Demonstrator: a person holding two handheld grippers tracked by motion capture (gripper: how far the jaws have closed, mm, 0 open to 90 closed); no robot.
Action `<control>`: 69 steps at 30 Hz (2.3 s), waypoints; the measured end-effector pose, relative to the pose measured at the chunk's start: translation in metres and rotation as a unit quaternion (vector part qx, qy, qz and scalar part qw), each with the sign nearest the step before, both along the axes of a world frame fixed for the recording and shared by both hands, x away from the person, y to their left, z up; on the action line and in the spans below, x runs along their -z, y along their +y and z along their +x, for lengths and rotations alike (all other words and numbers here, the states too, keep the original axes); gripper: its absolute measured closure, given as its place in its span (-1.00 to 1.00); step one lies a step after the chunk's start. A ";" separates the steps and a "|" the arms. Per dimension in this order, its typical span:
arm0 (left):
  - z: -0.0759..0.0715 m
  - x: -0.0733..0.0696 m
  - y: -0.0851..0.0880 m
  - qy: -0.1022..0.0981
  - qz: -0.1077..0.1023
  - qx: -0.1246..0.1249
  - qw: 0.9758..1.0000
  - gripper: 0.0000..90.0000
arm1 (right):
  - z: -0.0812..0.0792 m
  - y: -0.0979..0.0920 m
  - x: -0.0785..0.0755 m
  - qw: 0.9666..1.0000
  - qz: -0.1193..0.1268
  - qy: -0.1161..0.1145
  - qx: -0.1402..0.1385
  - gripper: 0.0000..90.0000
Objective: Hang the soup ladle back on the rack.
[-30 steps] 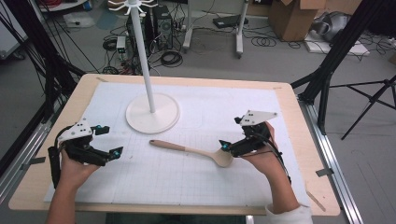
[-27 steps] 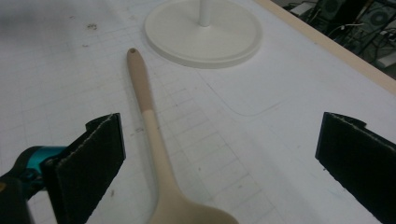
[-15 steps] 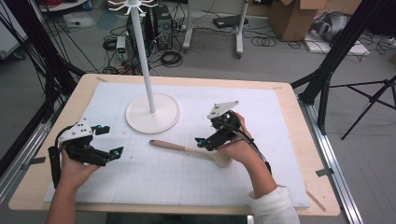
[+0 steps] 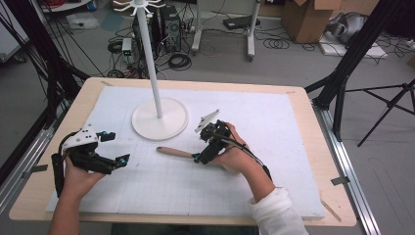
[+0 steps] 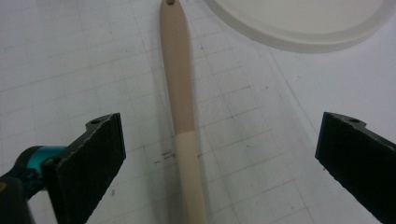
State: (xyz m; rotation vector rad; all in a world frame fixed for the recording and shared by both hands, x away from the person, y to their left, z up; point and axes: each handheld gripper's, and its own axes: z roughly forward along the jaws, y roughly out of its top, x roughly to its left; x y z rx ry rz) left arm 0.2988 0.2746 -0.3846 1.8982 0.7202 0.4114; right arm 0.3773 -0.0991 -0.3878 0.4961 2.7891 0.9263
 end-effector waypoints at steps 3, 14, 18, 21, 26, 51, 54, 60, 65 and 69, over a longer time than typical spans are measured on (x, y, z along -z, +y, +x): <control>0.000 0.000 -0.001 0.001 0.000 -0.001 1.000 -0.95 | 0.001 0.004 0.004 1.000 -0.010 0.007 -0.003 -0.99; 0.001 0.002 -0.001 0.003 0.003 -0.002 1.000 -0.95 | 0.005 0.019 0.016 0.999 -0.047 0.020 -0.005 -0.90; 0.001 0.002 -0.001 0.003 0.002 -0.003 1.000 -0.95 | 0.004 0.021 0.018 0.998 -0.063 0.022 -0.009 -0.76; 0.001 0.002 -0.001 0.003 0.003 -0.002 1.000 -0.95 | 0.003 0.022 0.019 0.997 -0.073 0.020 -0.015 -0.65; 0.000 0.002 -0.002 0.003 0.004 -0.002 1.000 -0.95 | 0.004 0.022 0.019 0.996 -0.078 0.025 -0.019 -0.44; 0.001 0.003 -0.004 0.005 0.005 0.001 1.000 -0.95 | 0.005 0.025 0.025 0.993 -0.096 0.056 -0.029 0.10; 0.001 0.003 -0.004 0.005 0.005 0.002 1.000 -0.95 | 0.006 0.025 0.026 0.993 -0.094 0.067 -0.034 0.16; 0.001 0.003 -0.004 0.005 0.005 0.002 1.000 -0.95 | 0.005 0.027 0.026 0.993 -0.095 0.065 -0.040 0.22; 0.001 0.003 -0.004 0.003 0.007 0.002 1.000 -0.95 | 0.005 0.029 0.026 0.992 -0.097 0.067 -0.046 0.32; 0.001 0.002 -0.004 0.003 0.006 0.002 1.000 -0.95 | 0.005 0.029 0.026 0.992 -0.099 0.066 -0.048 0.40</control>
